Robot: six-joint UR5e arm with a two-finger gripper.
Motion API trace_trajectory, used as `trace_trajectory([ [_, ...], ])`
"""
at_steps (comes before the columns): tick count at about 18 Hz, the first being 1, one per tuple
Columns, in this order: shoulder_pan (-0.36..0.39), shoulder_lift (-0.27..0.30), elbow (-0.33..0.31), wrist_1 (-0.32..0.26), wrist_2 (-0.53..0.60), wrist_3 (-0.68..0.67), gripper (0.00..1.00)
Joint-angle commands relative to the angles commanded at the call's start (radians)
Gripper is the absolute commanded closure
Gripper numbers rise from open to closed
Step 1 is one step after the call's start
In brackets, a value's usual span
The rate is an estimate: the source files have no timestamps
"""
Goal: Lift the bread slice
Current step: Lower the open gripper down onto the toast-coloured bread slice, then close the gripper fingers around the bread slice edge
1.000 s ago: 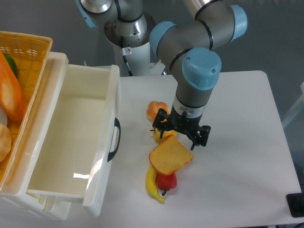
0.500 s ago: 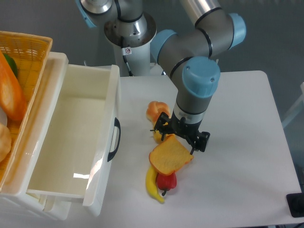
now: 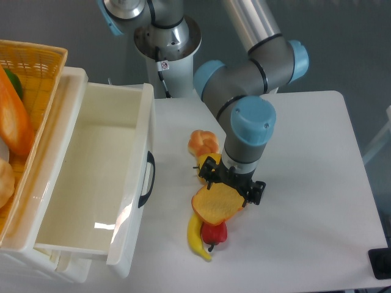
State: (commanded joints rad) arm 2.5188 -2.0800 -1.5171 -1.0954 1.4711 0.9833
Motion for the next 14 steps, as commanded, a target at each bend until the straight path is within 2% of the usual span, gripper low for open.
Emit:
trace_trajectory([
  [6,-0.003,-0.048,-0.003,0.031,-0.005,-0.003,0.0],
  [14,-0.005,-0.081,0.012,0.034,-0.034,0.0,0.0],
])
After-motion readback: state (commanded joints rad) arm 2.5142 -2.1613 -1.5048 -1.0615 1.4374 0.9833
